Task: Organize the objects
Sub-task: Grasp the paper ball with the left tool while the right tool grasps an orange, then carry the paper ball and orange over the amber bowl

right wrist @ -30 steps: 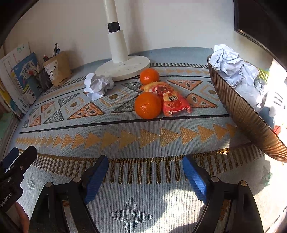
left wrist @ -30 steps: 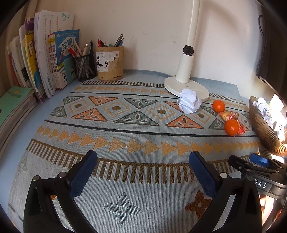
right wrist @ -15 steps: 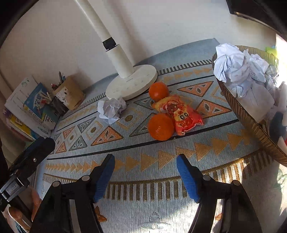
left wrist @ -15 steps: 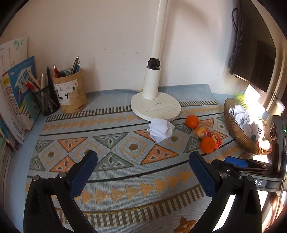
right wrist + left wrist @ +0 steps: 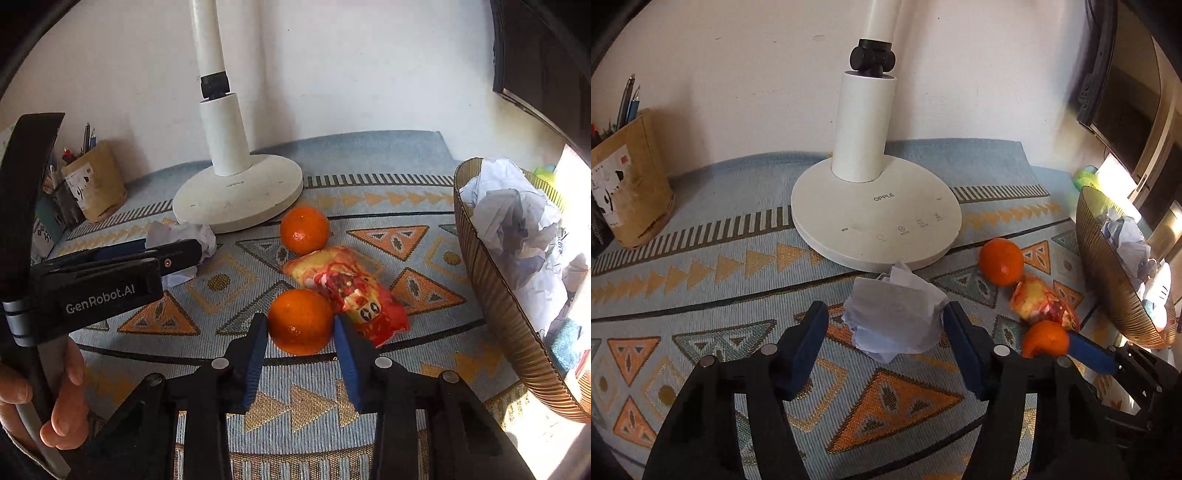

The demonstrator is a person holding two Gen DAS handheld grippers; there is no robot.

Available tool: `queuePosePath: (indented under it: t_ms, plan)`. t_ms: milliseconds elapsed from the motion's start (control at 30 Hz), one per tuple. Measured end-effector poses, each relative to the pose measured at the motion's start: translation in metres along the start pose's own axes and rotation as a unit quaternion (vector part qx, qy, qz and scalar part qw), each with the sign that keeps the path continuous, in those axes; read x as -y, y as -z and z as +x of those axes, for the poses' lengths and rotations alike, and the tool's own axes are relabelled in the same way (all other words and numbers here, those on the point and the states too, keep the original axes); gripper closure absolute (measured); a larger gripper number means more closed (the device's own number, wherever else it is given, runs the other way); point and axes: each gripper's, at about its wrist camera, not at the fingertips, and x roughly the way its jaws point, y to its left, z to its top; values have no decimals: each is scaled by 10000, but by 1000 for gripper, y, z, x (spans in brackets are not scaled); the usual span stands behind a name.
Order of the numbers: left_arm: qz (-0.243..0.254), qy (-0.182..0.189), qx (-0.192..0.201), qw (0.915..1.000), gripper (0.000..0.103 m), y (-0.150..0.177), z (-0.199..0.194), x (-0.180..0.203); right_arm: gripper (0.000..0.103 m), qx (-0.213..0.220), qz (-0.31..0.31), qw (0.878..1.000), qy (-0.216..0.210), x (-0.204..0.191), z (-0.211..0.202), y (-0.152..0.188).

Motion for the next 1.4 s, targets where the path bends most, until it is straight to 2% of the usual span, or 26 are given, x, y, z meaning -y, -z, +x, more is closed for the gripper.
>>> queuePosePath:
  t_ms: [33,133,267,400,533,667,733,867,967,1000,1033,1100,1267,1400]
  plan:
    - [29,112,19,9999,59,1,-1,1,68,-2,42,10000,-46,3,0,0]
    - [286,-170,125,9994,60,3,-5,10,68,10,104,9998,-139,7,0,1]
    - [259,-195,220,9992,61,3,-12,12,69,16,149,9996,-226,10,-5,4]
    - [212,-196,318,9991,61,7,-37,11,69,112,149,9980,-605,13,-29,9]
    - [225,-254,428,9985,61,28,-78,16,69,-64,-186,9929,-1176,16,-56,29]
    - [188,-379,446,9981,61,63,-113,24,69,-304,-660,9884,-1333,19,-77,63]
    - [94,-559,409,9976,61,82,-125,28,68,-273,-895,9866,-1336,20,-85,78]
    - [-402,-904,530,9937,61,122,-145,23,68,-338,-1121,9832,-1403,22,-88,95]
    - [-690,-853,452,9929,61,142,-148,18,67,-334,-1140,9836,-1355,21,-91,98]
    - [-724,-807,431,9932,61,147,-149,18,59,-342,-1135,9842,-1319,20,-91,99]
    - [-736,-806,414,9932,61,150,-149,19,45,-354,-1120,9851,-1257,19,-91,99]
    - [-724,-848,406,9929,61,153,-150,20,40,-258,-1090,9874,-1113,19,-92,100]
    - [-611,-825,448,9937,61,153,-154,28,40,-376,-942,9890,-1077,17,-80,100]
    - [-505,-781,392,9949,61,148,-149,39,54,-278,-997,9890,-1053,15,-82,98]
